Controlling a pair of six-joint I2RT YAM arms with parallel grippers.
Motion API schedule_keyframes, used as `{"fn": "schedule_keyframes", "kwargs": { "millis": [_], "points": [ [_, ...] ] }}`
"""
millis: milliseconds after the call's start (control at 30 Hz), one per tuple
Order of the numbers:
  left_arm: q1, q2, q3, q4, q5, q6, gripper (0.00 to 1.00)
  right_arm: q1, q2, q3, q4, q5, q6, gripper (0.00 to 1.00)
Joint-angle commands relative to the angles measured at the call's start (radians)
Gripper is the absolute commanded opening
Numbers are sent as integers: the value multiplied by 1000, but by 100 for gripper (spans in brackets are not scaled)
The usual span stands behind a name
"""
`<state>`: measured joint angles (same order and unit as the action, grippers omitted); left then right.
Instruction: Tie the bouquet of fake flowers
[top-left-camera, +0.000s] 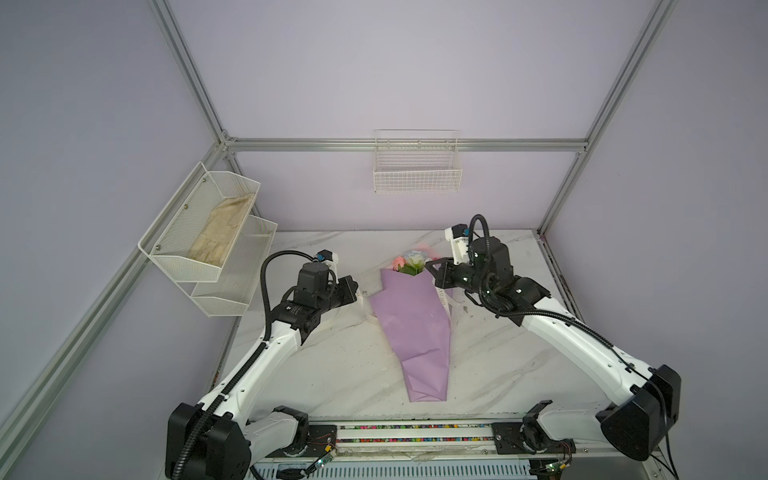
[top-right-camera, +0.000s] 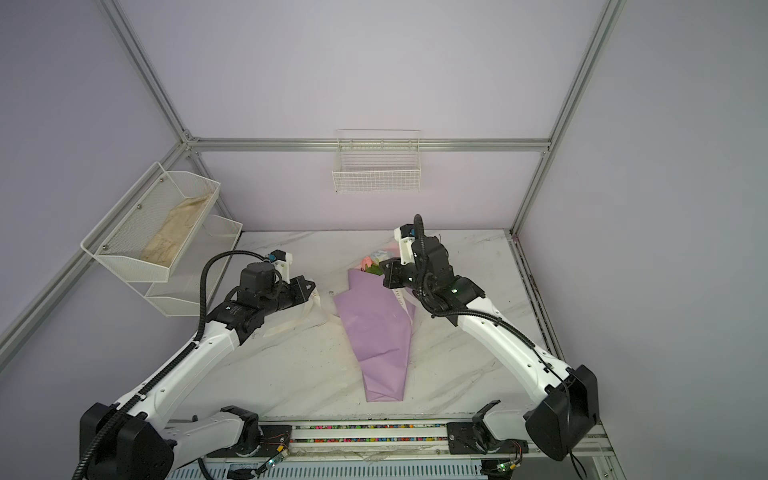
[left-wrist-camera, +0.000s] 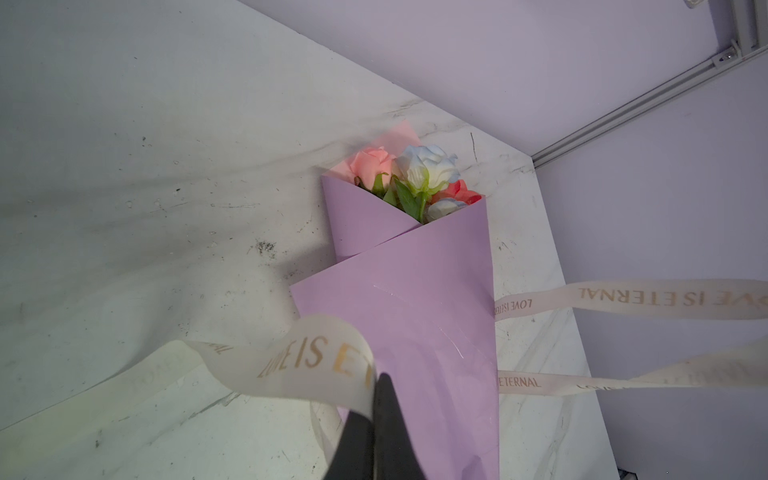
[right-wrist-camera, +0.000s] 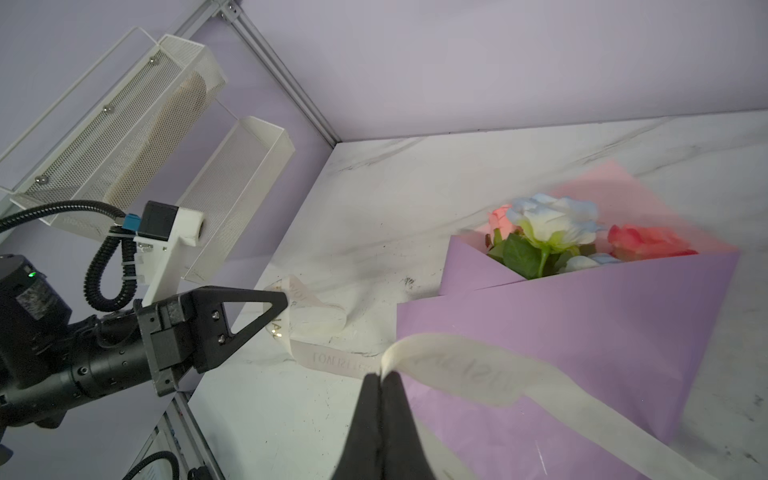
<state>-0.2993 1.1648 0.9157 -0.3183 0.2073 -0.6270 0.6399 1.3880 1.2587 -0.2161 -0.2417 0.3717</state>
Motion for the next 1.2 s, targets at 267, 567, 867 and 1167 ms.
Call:
{"fn": "schedule_keyframes", "kwargs": {
  "millis": [267, 567, 867, 1167],
  "points": [
    [-70, -36, -73, 62, 11, 38, 2, 159, 376, 230, -49, -73, -80, 0],
    [-75, -93, -122, 43, -61, 46, 3, 168, 435, 300, -82, -37, -41, 0],
    [-75, -16, -123, 32, -13, 3, 3, 157, 107, 109, -81, 381, 75, 0],
    [-94, -30, -136, 46, -17, -30, 3, 16, -183, -78, -61, 476, 143, 0]
  ]
}}
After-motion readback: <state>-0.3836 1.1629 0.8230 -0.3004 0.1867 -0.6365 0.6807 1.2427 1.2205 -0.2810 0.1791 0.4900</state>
